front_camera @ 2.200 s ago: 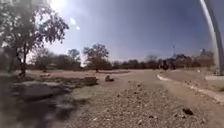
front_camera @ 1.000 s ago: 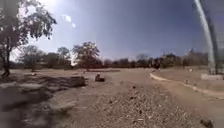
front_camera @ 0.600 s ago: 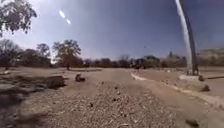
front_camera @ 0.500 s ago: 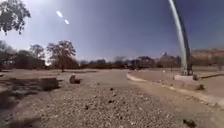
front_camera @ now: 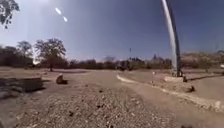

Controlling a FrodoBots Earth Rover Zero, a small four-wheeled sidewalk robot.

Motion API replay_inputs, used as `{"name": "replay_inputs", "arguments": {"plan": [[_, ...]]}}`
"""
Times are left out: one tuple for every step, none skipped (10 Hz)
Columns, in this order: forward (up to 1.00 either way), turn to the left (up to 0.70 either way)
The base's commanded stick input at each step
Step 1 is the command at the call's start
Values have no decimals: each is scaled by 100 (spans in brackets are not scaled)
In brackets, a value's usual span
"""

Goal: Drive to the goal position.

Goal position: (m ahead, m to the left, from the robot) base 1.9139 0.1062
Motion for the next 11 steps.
{"name": "replay_inputs", "arguments": {"plan": [[50, 0], [50, 0], [50, 0], [50, 0], [50, 0], [50, 0], [50, 0], [50, 0], [50, 0], [50, 0], [50, -8]]}}
